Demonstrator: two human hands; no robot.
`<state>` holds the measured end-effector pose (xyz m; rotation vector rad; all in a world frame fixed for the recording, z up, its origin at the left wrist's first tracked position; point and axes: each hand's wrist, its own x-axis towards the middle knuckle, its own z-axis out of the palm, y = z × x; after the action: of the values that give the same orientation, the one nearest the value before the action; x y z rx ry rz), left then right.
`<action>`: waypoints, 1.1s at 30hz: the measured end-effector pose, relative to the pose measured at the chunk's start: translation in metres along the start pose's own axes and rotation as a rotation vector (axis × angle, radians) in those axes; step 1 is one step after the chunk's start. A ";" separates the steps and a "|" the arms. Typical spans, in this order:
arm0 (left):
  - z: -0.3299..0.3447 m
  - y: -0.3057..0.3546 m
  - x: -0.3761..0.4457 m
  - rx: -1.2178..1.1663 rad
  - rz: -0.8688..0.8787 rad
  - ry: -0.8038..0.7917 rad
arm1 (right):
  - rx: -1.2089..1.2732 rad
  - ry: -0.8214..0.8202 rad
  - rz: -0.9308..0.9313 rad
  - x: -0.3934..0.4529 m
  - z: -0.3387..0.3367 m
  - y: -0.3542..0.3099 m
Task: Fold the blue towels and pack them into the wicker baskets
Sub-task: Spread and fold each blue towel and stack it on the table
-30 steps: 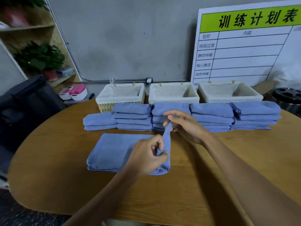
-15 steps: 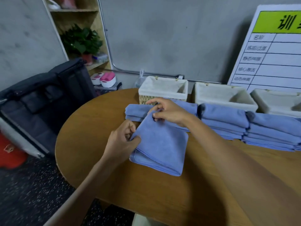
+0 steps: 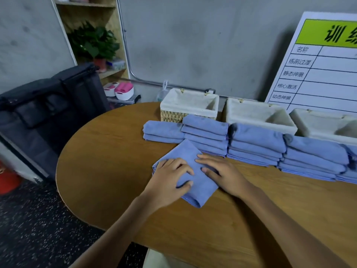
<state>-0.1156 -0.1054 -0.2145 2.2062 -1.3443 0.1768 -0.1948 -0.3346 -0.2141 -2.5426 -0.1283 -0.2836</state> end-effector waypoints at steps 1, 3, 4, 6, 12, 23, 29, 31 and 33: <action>-0.001 -0.001 -0.001 -0.023 0.016 -0.016 | -0.012 0.024 0.025 -0.010 -0.003 0.001; -0.003 0.000 -0.004 -0.075 0.038 -0.028 | -0.043 0.049 0.065 -0.027 -0.007 -0.002; -0.004 0.003 -0.006 -0.098 0.037 -0.024 | -0.068 0.053 0.086 -0.036 -0.010 -0.006; -0.003 0.012 -0.010 -0.141 0.030 0.009 | -0.146 0.064 0.108 -0.053 -0.015 -0.012; 0.002 0.043 -0.028 -0.195 0.242 -0.144 | -0.265 0.085 0.124 -0.109 -0.028 -0.015; 0.010 0.057 -0.023 -0.066 0.265 -0.163 | -0.248 0.061 0.046 -0.134 -0.039 -0.009; 0.003 0.055 -0.021 -0.566 -0.007 -0.061 | -0.108 0.088 -0.044 -0.130 -0.035 -0.013; 0.003 0.053 -0.020 -0.660 -0.044 0.077 | 0.081 0.185 0.074 -0.125 -0.039 -0.022; 0.001 0.052 -0.021 -0.637 -0.052 0.133 | 0.206 0.238 0.160 -0.117 -0.043 -0.031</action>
<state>-0.1702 -0.1081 -0.2036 1.6564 -1.0777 -0.1126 -0.3207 -0.3361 -0.1893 -2.2799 0.1304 -0.4802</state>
